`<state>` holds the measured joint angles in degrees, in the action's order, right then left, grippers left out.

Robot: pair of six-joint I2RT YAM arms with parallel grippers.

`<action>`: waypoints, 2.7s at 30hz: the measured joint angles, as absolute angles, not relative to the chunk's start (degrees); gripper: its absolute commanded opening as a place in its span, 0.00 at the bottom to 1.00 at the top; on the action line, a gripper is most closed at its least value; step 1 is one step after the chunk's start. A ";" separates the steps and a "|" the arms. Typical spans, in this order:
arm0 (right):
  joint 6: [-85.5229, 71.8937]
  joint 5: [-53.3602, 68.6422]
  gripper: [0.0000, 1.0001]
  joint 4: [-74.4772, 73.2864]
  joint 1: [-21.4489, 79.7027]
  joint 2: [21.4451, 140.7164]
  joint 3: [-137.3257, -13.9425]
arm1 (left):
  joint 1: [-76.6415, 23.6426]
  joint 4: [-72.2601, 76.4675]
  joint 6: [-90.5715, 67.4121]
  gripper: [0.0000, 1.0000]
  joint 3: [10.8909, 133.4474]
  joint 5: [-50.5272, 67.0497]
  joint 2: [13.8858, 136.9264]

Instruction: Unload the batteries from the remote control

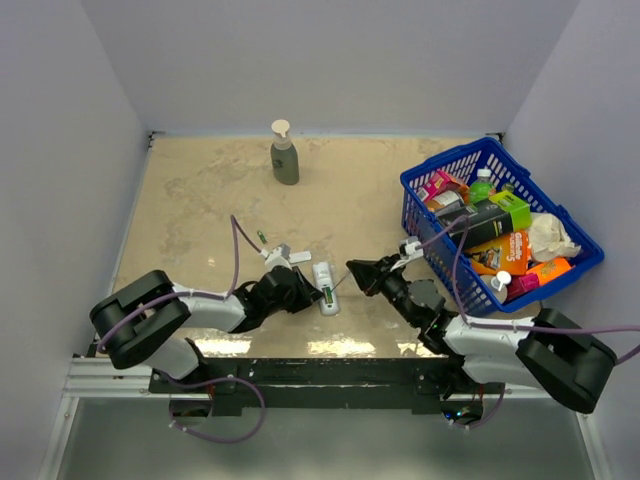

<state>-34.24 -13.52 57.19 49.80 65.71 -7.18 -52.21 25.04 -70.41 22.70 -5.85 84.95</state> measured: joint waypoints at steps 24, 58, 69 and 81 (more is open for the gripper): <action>-25.65 -5.80 0.00 46.59 48.99 72.97 -21.10 | -62.81 12.34 -72.38 0.37 27.24 -9.17 77.71; -36.88 -8.01 0.00 70.52 47.79 73.63 -5.65 | -51.00 11.31 -67.68 0.33 25.61 -1.89 78.00; -39.94 -7.84 0.00 74.26 45.95 77.03 -5.58 | -51.00 15.42 -66.98 0.27 26.74 -0.03 83.92; -44.01 -2.26 0.00 83.59 40.16 86.54 -5.52 | -50.74 15.18 -66.89 0.04 26.83 0.73 83.96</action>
<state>-44.01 -2.26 83.59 40.16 86.54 -5.52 -50.74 15.18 -66.89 26.83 0.73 83.96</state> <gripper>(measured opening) 0.168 0.240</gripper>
